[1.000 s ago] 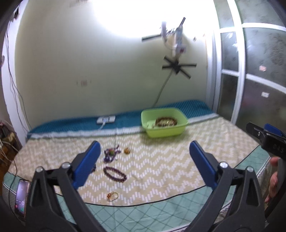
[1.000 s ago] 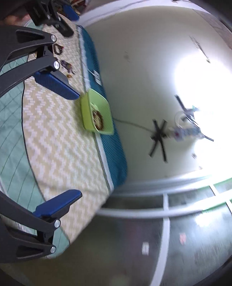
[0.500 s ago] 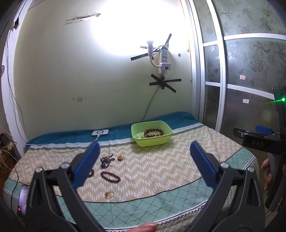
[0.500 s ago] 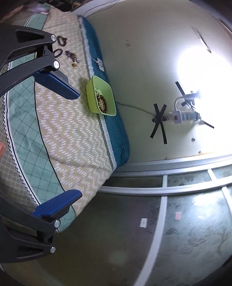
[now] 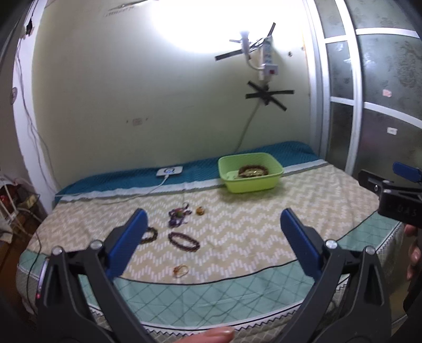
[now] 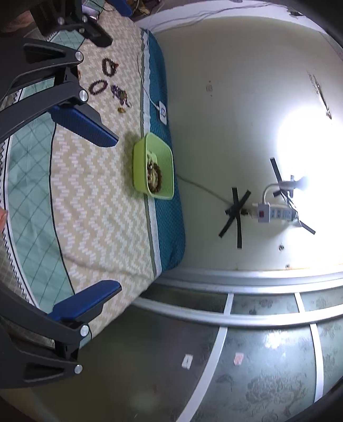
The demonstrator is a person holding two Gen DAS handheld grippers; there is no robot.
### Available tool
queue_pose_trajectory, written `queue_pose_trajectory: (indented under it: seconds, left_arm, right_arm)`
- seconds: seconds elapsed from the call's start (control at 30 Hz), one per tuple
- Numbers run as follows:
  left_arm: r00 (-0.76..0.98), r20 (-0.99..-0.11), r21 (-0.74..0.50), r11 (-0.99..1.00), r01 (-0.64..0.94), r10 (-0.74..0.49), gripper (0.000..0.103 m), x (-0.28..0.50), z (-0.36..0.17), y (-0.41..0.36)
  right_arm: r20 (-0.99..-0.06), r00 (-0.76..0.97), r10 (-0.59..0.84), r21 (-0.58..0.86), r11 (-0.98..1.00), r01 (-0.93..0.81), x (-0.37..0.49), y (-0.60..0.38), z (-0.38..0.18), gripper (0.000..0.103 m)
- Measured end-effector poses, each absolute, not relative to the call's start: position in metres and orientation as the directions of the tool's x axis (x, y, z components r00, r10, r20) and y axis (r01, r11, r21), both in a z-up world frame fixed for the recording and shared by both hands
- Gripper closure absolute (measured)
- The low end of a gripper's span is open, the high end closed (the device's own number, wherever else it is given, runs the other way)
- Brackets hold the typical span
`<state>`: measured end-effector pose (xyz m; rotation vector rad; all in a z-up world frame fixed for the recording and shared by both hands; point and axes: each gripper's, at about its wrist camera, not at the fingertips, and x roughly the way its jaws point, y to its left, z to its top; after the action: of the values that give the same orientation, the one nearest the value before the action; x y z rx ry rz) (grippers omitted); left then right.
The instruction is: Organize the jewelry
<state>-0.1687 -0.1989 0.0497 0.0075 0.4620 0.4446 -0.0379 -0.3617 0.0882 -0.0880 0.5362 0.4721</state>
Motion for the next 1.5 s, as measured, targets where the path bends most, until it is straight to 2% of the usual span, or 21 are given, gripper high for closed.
queue_pose_trajectory:
  seconds: [0.27, 0.47, 0.9, 1.3, 1.5]
  left_arm:
    - [0.710, -0.484, 0.117, 0.842, -0.526, 0.511, 0.006, -0.167, 0.040, -0.175]
    - [0.656, -0.506, 0.164, 0.809, -0.565, 0.560, 0.006, -0.157, 0.034, -0.166]
    - [0.626, -0.569, 0.159, 0.818, -0.553, 0.534, 0.006, -0.122, 0.011, -0.153]
    - [0.619, -0.644, 0.134, 0.863, -0.487, 0.450, 0.006, -0.057, -0.013, -0.143]
    - [0.629, -0.653, 0.103, 0.872, -0.479, 0.422, 0.006, -0.039, -0.015, -0.137]
  right_arm:
    - [-0.531, 0.648, 0.546, 0.127, 0.807, -0.576, -0.034, -0.326, 0.081, 0.023]
    - [-0.514, 0.647, 0.563, 0.167, 0.805, -0.569, -0.024, -0.320, 0.072, 0.023]
    - [-0.598, 0.513, 0.616, 0.244, 0.749, -0.616, 0.005, -0.298, 0.031, 0.023]
    - [-0.646, 0.513, 0.566, 0.218, 0.780, -0.587, 0.052, -0.286, 0.016, 0.022]
    - [-0.646, 0.514, 0.564, 0.203, 0.776, -0.597, 0.063, -0.280, 0.020, 0.023]
